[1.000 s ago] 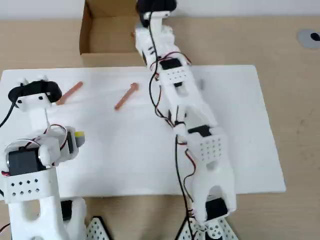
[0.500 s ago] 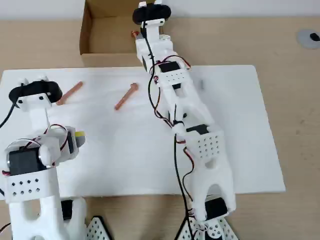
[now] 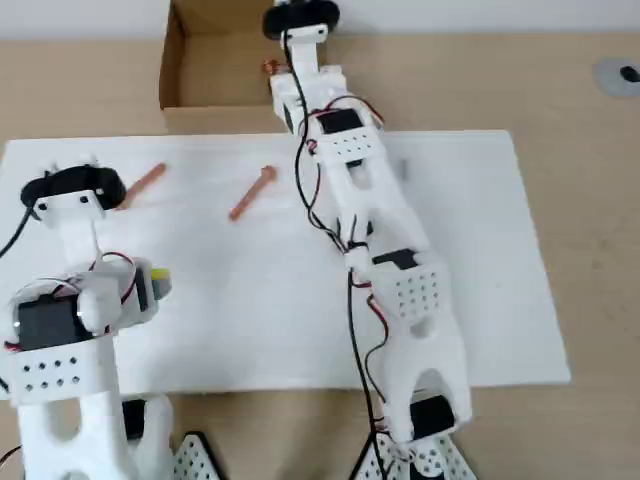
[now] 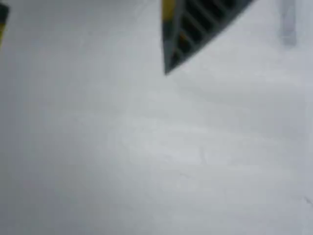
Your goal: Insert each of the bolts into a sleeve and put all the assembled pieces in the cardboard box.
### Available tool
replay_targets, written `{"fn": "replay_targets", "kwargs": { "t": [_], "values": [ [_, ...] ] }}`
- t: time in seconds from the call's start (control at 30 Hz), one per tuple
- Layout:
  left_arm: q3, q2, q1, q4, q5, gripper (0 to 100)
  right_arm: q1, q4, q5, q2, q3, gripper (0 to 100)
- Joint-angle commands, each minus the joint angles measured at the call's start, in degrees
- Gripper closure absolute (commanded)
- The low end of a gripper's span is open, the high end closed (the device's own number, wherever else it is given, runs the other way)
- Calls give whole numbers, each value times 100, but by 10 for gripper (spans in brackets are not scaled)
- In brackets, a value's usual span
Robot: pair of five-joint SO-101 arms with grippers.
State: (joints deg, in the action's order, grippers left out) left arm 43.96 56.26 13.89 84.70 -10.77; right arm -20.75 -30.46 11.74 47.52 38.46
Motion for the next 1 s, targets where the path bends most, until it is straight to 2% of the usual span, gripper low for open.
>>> {"fn": "replay_targets", "kwargs": {
  "t": [0.0,0.17,0.3,0.47,0.6,0.8,0.97],
  "values": [
    [-167,31,79,26,-44,768,-48,-440,-26,-163,778,726],
    [-167,31,79,26,-35,768,-171,-1741,-18,-171,1719,726],
    [-220,-22,79,0,62,768,-409,-3552,-18,-171,3178,726],
    [-492,-233,70,105,747,766,-602,-5846,-18,-163,4954,726],
    [-976,-1191,70,132,1275,768,-497,-7226,-44,-171,5745,726],
    [-2233,-2958,440,-835,2778,768,171,-7209,-44,-989,5402,727],
    [-3464,-4022,448,-1275,3789,768,576,-7209,-44,-1938,4013,727]
  ]
}}
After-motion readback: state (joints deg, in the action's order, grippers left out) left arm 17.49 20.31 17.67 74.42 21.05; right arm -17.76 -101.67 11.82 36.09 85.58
